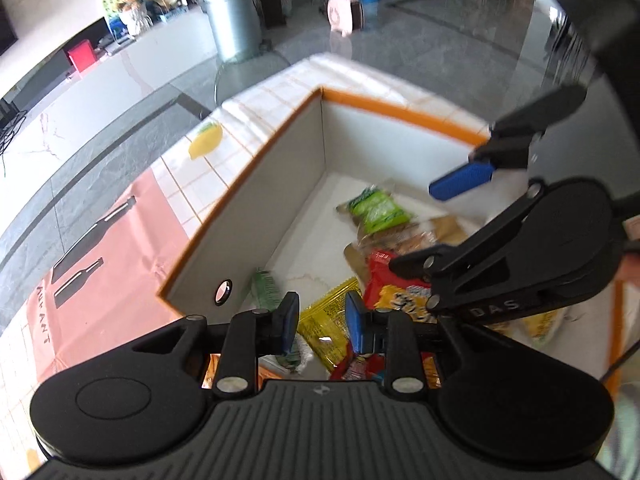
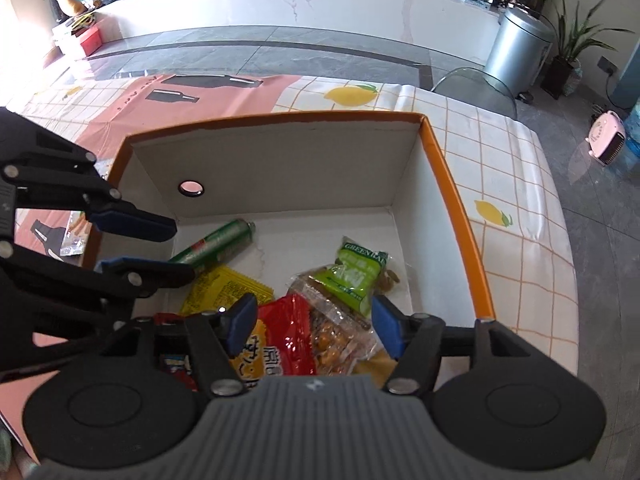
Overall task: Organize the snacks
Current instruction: 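Withdraw both tools from the box toward the last two snacks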
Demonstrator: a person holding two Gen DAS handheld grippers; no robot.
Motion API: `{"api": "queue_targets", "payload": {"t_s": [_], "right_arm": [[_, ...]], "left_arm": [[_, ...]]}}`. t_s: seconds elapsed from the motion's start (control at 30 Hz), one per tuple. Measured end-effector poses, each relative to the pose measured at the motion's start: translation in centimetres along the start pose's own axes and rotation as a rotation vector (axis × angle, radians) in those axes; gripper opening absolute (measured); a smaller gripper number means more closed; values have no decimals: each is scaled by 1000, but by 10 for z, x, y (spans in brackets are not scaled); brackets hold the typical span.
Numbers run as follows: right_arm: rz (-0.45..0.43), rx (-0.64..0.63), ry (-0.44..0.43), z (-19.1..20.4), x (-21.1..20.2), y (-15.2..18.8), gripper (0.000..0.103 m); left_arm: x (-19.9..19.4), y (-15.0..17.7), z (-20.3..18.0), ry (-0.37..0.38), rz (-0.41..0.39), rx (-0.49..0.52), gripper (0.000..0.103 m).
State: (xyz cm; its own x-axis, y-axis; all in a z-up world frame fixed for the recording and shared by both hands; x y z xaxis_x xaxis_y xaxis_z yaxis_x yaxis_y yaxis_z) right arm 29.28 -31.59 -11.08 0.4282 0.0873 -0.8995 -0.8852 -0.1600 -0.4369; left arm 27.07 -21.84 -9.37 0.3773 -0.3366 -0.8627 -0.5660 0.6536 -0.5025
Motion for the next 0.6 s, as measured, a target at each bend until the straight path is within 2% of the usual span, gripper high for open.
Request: {"api": "queue_targets", "payload": {"t_s": [0.13, 0.27, 0.6], "right_arm": [[-30, 37, 8, 10, -23, 3, 63], [-96, 81, 12, 22, -53, 9, 63], [-314, 155, -19, 85, -112, 28, 63]], "left_arm": [[-33, 6, 3, -12, -58, -35, 33], [-66, 20, 12, -42, -114, -117, 33], [-124, 86, 49, -148, -222, -355, 33]]}}
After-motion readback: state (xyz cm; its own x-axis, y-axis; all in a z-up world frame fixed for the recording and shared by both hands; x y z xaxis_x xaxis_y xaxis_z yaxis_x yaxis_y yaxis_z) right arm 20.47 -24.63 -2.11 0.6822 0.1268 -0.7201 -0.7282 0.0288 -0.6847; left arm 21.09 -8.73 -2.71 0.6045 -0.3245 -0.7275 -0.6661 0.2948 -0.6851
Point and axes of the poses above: each gripper's, at about its wrist camera, not at the fingertips, and x roughly the way its jaws point, z to its left, y to its underside, the point moved 7 cm from there along x, roughly the way its jaws point
